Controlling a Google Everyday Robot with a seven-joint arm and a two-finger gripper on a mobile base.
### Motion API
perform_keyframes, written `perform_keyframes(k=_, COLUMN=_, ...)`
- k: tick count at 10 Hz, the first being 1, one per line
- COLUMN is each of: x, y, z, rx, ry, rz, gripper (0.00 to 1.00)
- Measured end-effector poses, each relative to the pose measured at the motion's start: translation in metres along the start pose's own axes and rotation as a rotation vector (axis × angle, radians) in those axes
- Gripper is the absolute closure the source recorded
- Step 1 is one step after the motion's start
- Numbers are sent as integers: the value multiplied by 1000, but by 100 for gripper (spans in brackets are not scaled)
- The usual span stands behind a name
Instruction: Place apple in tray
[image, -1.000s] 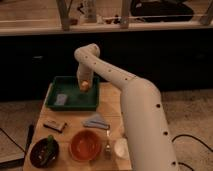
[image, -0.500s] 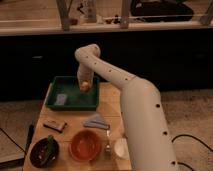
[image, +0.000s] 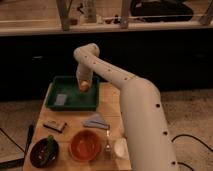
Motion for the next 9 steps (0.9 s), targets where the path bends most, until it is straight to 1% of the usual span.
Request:
perform_keyframes(k=1, x=-1, y=-6, z=-2, rx=3, ry=-2, rz=-3, gripper=62)
perform_keyframes(k=2, x=-4, y=-6, z=-4, rx=-7, ry=-9, rz=-1, gripper=50)
perform_keyframes(k=3, x=-6, y=-10, z=-5, rx=-7, ry=-14, rz=0, gripper=40)
perform_keyframes(k=5, x=-11, y=-15, z=-7, rx=-6, ry=-28, rz=2, gripper=22)
perform_keyframes(k=6, x=-14, y=-14, z=-7, rx=-8, ry=-38, rz=5, gripper=20)
perform_keyframes(k=9, x=-15, y=-20, z=-7, rx=-5, ry=-54, rz=2, gripper=20)
